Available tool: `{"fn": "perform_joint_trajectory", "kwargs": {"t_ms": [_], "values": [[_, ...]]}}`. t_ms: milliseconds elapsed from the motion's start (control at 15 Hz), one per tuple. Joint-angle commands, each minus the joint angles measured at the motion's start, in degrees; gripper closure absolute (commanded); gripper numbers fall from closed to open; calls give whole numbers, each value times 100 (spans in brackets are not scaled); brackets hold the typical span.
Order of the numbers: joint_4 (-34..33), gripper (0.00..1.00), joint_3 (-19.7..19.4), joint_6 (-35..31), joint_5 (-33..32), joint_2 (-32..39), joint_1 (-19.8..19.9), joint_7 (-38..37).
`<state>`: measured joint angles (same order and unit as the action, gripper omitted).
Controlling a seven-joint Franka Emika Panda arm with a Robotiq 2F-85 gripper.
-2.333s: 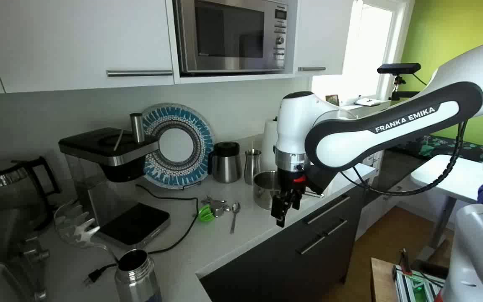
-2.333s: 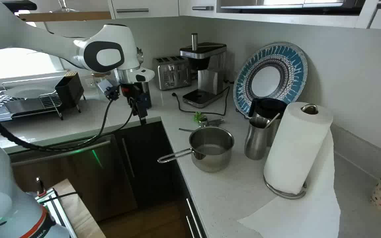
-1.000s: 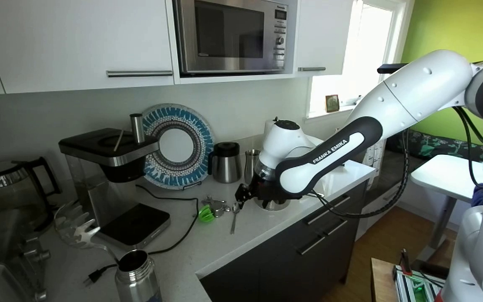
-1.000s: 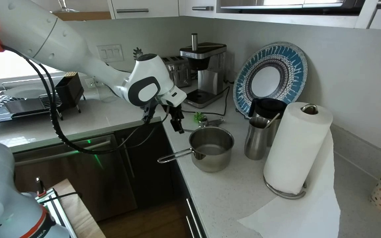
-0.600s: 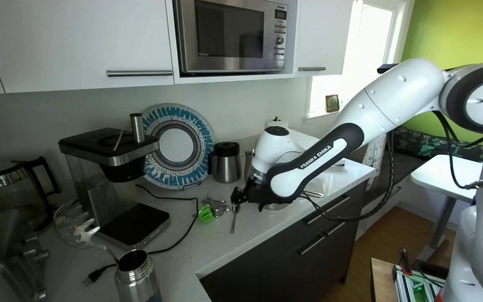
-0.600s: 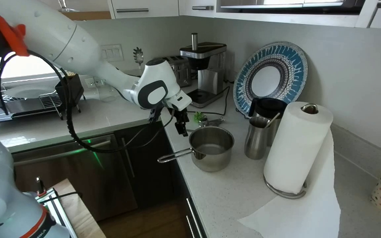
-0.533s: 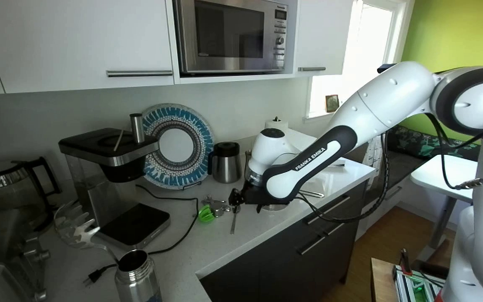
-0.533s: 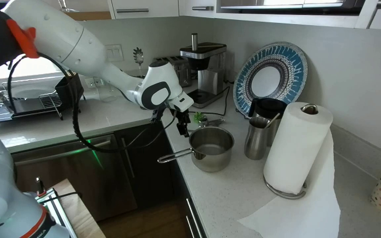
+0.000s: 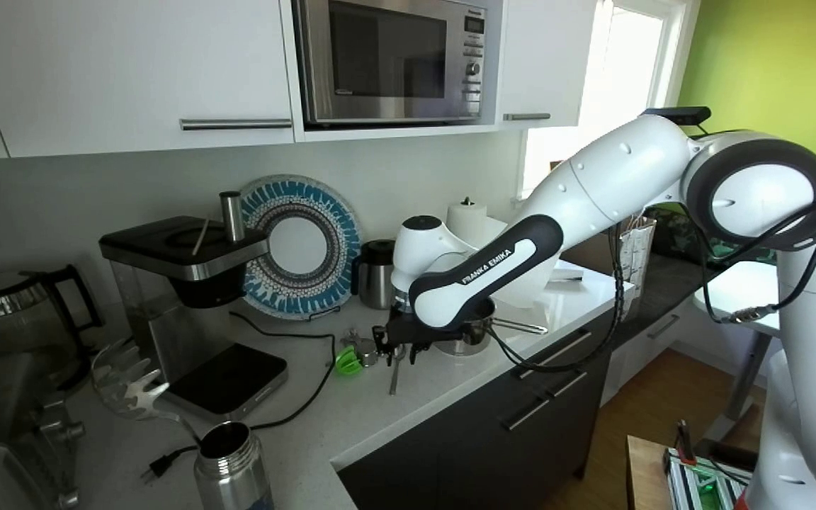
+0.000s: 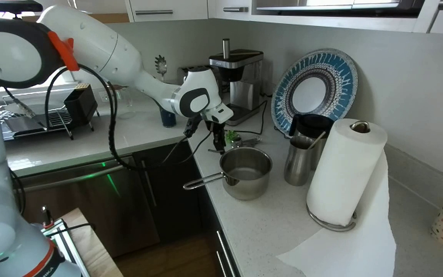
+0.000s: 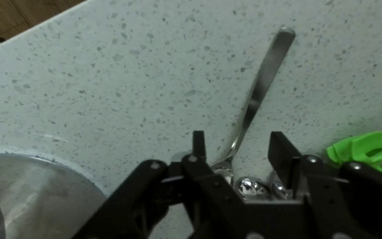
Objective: Put the silver spoon in the silver pot
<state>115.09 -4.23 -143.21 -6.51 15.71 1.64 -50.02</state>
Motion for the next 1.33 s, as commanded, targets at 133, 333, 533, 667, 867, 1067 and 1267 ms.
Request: {"fn": "perform_joint_trajectory", "kwargs": {"t_ms": [133,333,533,667,867,1067,1267], "values": [[-662,50,-198,583,191,466,-120,-69],[-790,42,-228,648,240,612,-130,-99],[-918,51,-259,756,290,731,-155,-146],[-980,72,-274,821,311,801,-167,-181],[-999,97,-300,918,296,744,-179,-218],[-820,100,-324,860,172,428,-255,-258],[-607,98,-323,795,3,0,-342,-216]]}}
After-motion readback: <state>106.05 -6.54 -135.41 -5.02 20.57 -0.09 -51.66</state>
